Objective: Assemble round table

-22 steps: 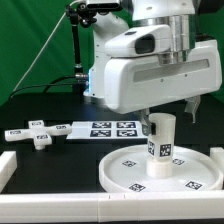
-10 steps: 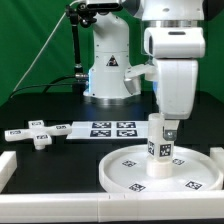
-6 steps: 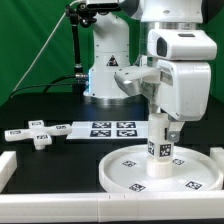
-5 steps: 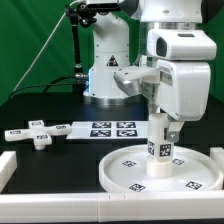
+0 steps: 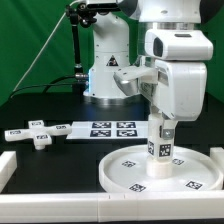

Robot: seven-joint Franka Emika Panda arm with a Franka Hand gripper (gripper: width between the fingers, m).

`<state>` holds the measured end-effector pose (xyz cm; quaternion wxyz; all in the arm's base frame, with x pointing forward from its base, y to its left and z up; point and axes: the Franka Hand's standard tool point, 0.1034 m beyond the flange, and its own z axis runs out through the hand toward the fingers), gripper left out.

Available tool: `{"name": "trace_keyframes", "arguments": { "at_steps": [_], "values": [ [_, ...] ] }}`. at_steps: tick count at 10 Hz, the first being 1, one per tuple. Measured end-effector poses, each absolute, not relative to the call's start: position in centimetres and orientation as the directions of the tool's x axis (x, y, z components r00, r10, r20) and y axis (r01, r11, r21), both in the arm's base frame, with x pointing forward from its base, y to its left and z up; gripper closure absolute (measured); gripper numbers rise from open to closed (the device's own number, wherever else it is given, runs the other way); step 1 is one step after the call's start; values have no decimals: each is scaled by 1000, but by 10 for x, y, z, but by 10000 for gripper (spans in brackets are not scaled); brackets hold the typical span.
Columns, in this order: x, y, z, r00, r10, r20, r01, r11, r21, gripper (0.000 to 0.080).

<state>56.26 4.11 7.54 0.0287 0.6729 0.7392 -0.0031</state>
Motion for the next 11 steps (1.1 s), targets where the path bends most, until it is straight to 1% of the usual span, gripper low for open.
{"name": "trace_keyframes", "arguments": {
  "at_steps": [1, 2, 4, 7, 10, 11],
  "values": [
    [563, 41, 75, -93, 995, -47, 995, 94, 34, 394],
    [563, 41, 75, -16, 999, -43, 999, 18, 37, 394],
    [563, 42, 75, 207, 978, -34, 978, -205, 46, 393],
    [563, 42, 75, 400, 916, -23, 916, -398, 51, 392],
    [563, 40, 74, 617, 787, -6, 786, -616, 52, 392],
    [563, 41, 74, 728, 685, 6, 684, -728, 44, 392]
  ]
}}
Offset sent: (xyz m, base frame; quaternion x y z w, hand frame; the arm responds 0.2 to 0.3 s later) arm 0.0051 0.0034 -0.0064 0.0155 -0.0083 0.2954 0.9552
